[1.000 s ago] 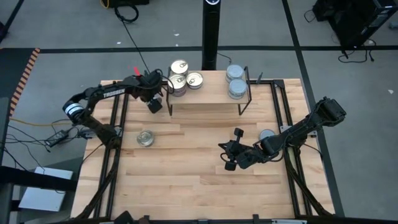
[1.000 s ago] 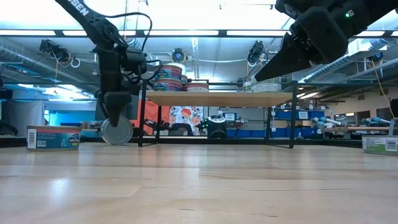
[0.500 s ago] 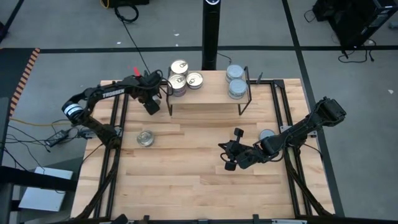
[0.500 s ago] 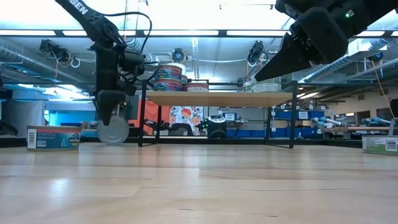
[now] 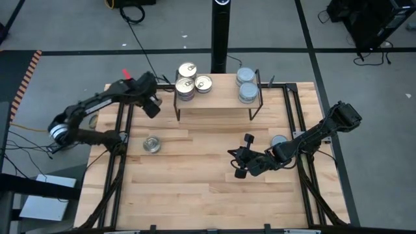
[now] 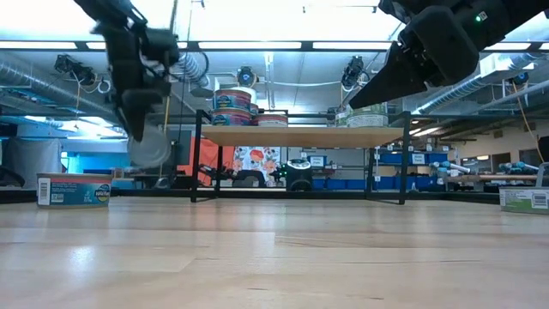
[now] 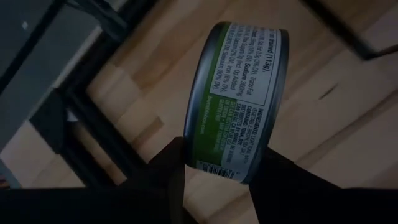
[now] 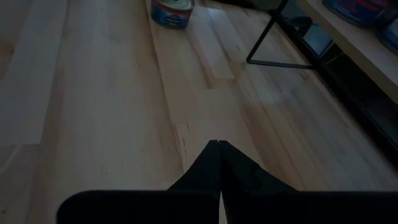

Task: Stack canned seafood by type on shelf
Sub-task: Put the green tuna can on the shelf

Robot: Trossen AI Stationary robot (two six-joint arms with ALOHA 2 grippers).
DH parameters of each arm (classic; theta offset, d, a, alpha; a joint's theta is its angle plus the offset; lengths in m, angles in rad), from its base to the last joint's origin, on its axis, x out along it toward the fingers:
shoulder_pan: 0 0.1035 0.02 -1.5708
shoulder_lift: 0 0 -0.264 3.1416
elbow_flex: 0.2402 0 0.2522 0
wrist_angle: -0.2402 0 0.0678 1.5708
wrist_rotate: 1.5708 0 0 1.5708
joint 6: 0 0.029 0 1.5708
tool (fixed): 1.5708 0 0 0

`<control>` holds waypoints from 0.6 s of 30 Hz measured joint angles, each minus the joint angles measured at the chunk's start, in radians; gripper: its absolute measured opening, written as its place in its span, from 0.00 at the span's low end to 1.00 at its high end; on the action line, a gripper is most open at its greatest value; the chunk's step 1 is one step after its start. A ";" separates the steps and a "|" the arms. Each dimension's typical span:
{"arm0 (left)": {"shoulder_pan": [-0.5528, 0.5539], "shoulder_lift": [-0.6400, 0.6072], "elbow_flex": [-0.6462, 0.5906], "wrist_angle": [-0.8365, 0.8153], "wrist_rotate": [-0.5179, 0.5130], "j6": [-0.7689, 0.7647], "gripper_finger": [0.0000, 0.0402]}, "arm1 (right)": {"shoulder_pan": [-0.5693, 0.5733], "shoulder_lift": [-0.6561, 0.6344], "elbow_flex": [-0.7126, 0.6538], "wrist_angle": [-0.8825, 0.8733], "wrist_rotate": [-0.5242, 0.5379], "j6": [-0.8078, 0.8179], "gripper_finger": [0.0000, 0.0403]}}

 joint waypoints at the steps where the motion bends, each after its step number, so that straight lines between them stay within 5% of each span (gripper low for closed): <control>1: 0.000 -0.028 0.000 -0.001 0.000 -0.004 0.34 | 0.000 0.000 0.000 0.001 0.000 0.000 0.02; 12: 0.000 -0.357 0.000 0.039 0.013 -0.094 0.34 | 0.000 0.000 0.000 0.006 0.000 0.000 0.02; 18: -0.001 -0.487 0.000 0.197 0.285 -0.126 0.34 | 0.000 0.000 0.000 0.008 0.000 0.000 0.02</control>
